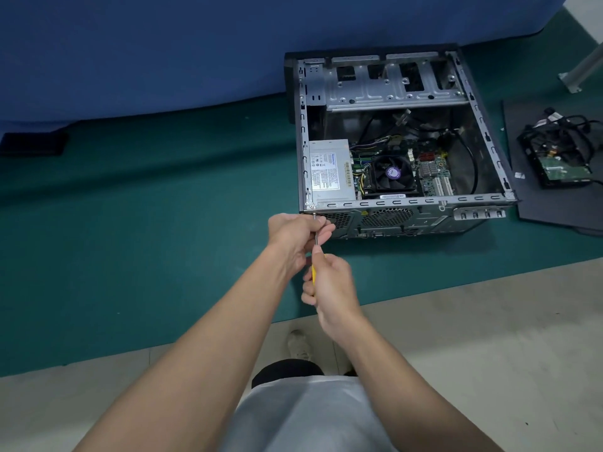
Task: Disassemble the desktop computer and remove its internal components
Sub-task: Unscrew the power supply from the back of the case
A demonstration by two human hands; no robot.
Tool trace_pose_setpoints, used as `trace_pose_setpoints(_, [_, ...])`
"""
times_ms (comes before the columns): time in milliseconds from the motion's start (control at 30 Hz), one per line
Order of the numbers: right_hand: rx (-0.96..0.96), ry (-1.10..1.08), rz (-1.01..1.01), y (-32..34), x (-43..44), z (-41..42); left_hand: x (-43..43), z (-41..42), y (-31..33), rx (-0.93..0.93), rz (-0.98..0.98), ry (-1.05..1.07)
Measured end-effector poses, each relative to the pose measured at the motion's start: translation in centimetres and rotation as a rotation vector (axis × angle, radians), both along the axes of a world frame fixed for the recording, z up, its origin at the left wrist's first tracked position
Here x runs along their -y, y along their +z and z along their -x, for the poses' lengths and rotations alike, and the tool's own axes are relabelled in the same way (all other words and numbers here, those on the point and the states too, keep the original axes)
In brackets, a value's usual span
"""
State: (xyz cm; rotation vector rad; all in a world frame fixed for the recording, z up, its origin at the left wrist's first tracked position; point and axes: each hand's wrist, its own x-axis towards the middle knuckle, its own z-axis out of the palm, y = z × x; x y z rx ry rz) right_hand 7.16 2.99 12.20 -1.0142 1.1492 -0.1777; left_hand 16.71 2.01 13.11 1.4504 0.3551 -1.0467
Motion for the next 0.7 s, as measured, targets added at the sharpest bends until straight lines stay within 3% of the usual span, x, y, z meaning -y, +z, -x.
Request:
trace_pose_setpoints(100, [0.391,-0.068,-0.67,0.0,1.0,2.6,0.0,0.2,0.0,0.018,0.011,0.013])
trace_pose_setpoints(167, [0.525,-0.022,-0.83,-0.1,1.0,3.9,0.0,0.2,0.0,0.021,0.021,0.031])
trace_pose_setpoints(233, [0.547,-0.05,-0.817,-0.1,1.0,4.2,-0.1,0.2,0.1,0.018,0.033,0.041])
trace_pose_setpoints(400, [0.304,-0.112,-0.494,0.2,-0.3,2.9,-0.2,0.3,0.2,0.032,0.018,0.014])
trace_pose_setpoints(567, [-0.33,0.325,0.453,0.5,-1.5,2.0,-0.2,0.6,0.0,0.077,-0.016,0.003])
trace_pose_setpoints(700, [-0.418,0.417,0.632,0.5,-1.6,2.2,0.0,0.8,0.2,0.126,-0.065,-0.001])
